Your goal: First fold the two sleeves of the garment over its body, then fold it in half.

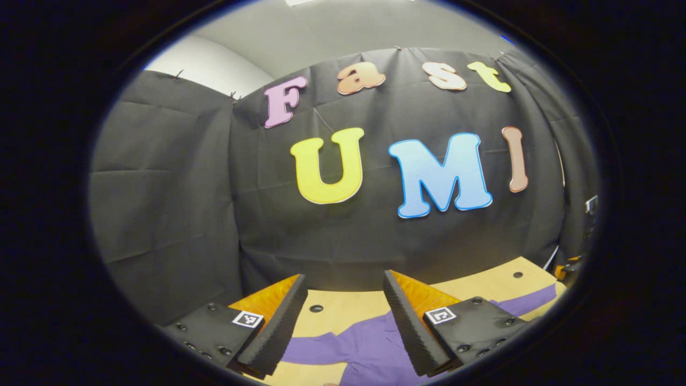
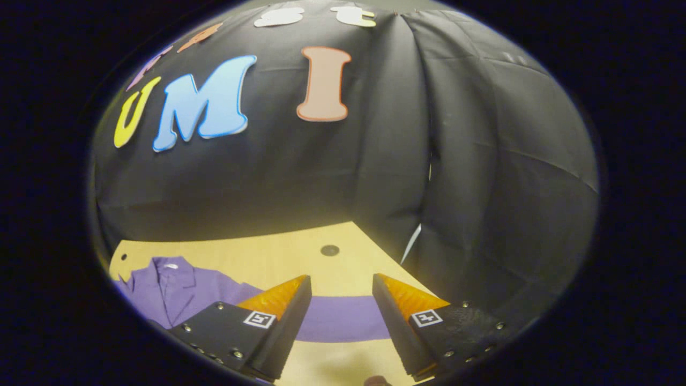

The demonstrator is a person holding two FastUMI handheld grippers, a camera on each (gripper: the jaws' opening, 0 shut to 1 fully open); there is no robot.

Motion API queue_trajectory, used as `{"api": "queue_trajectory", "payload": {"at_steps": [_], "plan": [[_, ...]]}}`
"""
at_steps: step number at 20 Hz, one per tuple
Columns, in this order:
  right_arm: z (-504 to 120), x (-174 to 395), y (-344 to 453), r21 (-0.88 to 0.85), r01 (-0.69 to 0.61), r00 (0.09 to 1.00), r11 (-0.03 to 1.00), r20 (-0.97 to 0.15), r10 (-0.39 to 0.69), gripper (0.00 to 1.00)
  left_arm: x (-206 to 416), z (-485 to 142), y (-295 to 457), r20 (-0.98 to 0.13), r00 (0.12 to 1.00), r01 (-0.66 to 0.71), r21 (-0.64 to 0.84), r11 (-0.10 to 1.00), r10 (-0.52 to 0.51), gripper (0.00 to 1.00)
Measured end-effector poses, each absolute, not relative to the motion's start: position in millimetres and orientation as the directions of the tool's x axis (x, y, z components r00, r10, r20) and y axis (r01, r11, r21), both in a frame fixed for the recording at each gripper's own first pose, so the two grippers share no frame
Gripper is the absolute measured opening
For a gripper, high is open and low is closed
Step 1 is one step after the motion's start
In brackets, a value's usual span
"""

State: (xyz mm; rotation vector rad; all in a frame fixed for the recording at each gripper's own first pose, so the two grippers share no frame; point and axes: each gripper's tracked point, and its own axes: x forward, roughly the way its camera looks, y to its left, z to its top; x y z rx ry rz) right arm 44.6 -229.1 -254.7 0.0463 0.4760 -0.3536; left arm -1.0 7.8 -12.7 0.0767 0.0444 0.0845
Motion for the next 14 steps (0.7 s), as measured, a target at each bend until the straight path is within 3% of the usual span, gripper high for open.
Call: {"api": "queue_trajectory", "payload": {"at_steps": [7,14], "plan": [[-353.5,33.9,-272.5,-0.083,0.401,0.679,0.912,-0.641,-0.357,0.77,-3.0,-24.6,8.2,-0.081,0.989,-0.119,0.085,0.989,0.125,0.95],[-345.9,35.4,-270.3,-0.097,0.423,0.594,0.901,-0.721,-0.357,0.77,-1.2,-34.9,-0.9,-0.112,0.983,-0.132,0.096,0.987,0.143,0.93]]}}
